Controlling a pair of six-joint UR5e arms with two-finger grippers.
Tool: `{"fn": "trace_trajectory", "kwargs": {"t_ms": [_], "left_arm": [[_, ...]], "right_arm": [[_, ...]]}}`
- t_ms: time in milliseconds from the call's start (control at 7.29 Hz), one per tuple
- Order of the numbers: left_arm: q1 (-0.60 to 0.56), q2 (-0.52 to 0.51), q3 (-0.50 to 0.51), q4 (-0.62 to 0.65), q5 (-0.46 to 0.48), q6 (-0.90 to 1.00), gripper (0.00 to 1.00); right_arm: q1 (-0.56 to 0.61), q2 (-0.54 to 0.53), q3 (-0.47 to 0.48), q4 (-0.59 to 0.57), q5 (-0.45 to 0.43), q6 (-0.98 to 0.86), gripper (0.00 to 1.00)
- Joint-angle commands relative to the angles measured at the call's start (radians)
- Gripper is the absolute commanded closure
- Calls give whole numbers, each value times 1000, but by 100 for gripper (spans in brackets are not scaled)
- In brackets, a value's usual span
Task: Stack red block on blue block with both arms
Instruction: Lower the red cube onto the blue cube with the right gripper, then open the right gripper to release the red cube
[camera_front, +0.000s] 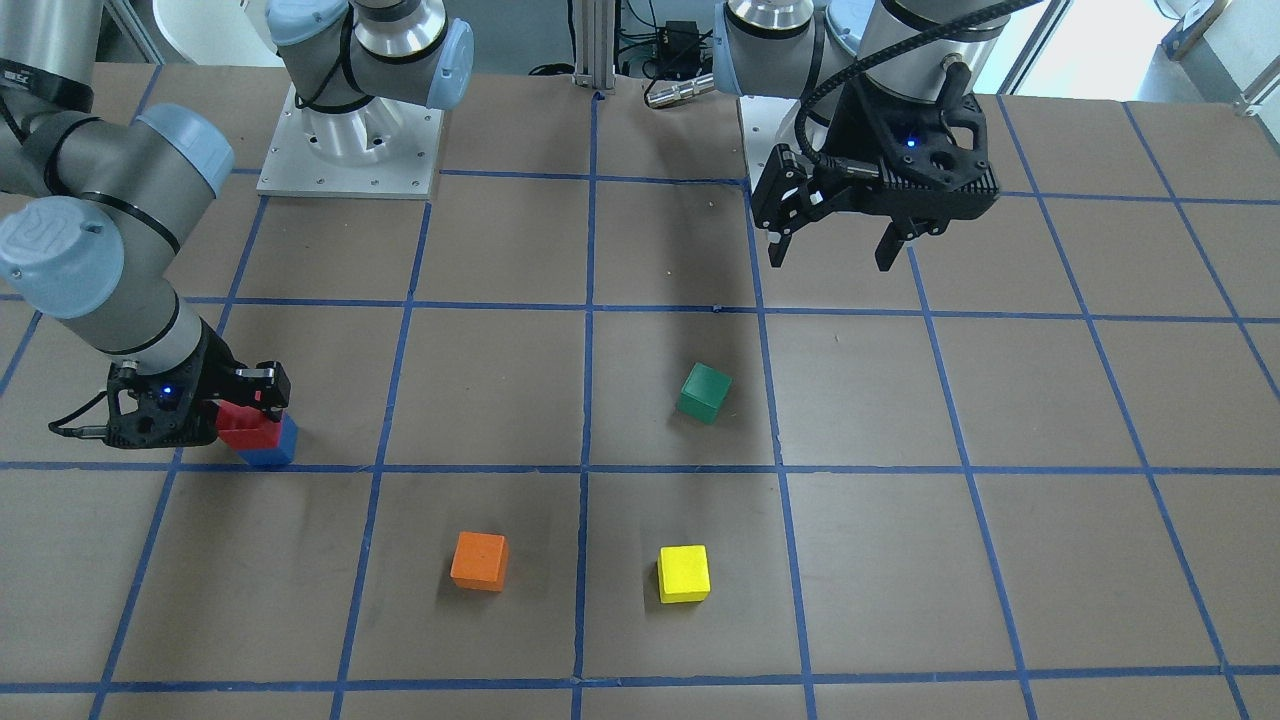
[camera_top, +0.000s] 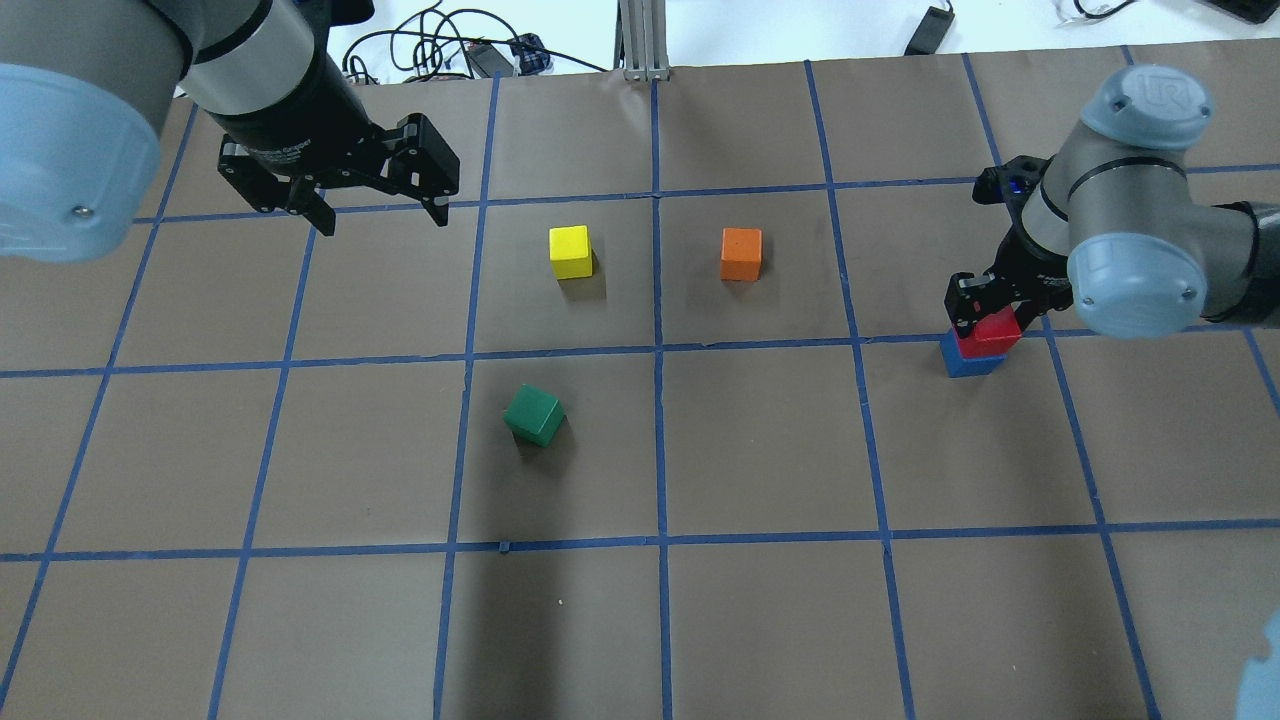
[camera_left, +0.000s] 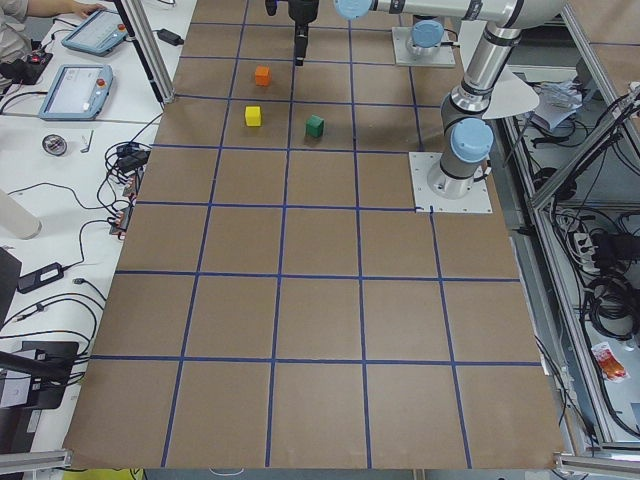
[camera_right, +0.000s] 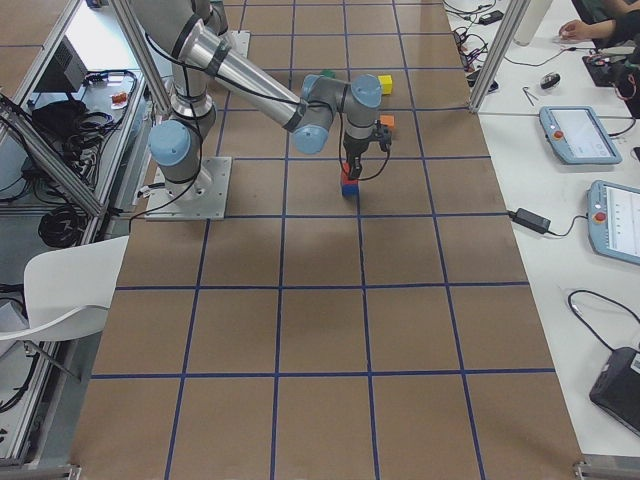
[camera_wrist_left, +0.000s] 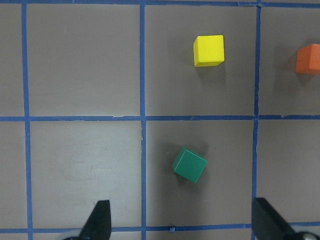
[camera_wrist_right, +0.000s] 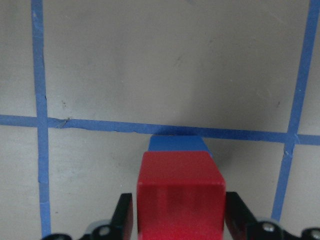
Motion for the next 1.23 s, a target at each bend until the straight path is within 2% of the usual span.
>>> {"fn": "trace_trajectory", "kwargs": {"t_ms": [0, 274, 411, 823, 960, 1097], "left_arm": [[2, -1, 2, 0, -1, 0, 0], [2, -1, 2, 2, -1, 0, 0], [2, -1, 2, 2, -1, 0, 0], [2, -1, 2, 3, -1, 0, 0], [2, -1, 2, 3, -1, 0, 0], [2, -2, 4, 3, -1, 0, 0]], "right_arm": [[0, -2, 0, 2, -4, 3, 0], [-2, -24, -11, 20, -9, 12, 0], [0, -75, -14, 76, -27, 15, 0], [11, -294, -82, 370, -11, 189, 0], [15, -337, -140, 485, 3, 232, 0], [20, -344, -194, 546, 6, 233, 0]]}}
